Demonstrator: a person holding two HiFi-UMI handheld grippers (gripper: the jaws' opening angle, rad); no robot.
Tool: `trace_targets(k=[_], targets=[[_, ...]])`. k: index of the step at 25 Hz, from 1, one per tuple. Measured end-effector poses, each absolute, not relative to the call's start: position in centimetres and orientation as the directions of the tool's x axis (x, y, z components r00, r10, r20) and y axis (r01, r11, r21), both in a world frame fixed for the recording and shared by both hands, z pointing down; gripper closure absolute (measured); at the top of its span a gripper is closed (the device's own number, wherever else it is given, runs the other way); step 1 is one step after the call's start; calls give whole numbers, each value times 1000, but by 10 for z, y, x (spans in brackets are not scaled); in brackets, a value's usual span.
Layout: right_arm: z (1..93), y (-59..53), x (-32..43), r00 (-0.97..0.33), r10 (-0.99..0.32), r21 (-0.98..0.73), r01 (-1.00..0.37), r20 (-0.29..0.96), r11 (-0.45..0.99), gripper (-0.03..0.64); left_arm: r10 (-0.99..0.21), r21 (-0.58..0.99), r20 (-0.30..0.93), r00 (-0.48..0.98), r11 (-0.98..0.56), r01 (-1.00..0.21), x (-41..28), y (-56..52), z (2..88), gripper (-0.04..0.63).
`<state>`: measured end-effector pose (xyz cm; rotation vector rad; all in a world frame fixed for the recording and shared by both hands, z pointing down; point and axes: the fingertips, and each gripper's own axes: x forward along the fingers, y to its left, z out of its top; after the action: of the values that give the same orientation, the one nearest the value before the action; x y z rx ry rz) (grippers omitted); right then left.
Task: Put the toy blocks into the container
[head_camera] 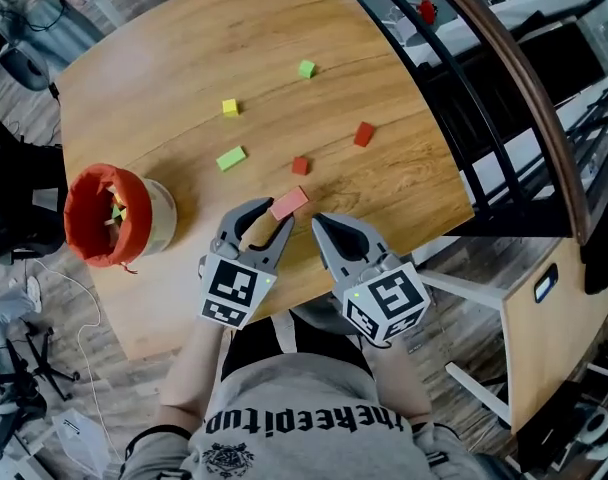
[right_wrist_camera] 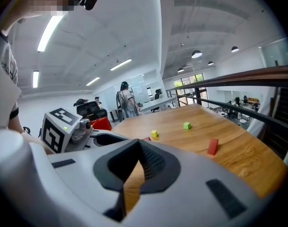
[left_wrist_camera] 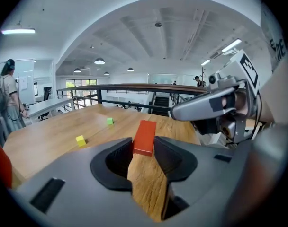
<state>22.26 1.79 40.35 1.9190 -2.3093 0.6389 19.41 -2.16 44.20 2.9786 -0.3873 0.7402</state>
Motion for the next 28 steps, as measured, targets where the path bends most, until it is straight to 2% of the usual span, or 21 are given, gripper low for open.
trace_targets(k=[21,28], targets=[[367,-51,93,-455,-858,-218,-886,240,409,606,-505,-52,333,796,-853,-519,54,-74,375,443],[358,-64,58,-500,-834,-201,-864,231,462,606,-561,-60,301,771,-818,-572,17,-84,358,443]])
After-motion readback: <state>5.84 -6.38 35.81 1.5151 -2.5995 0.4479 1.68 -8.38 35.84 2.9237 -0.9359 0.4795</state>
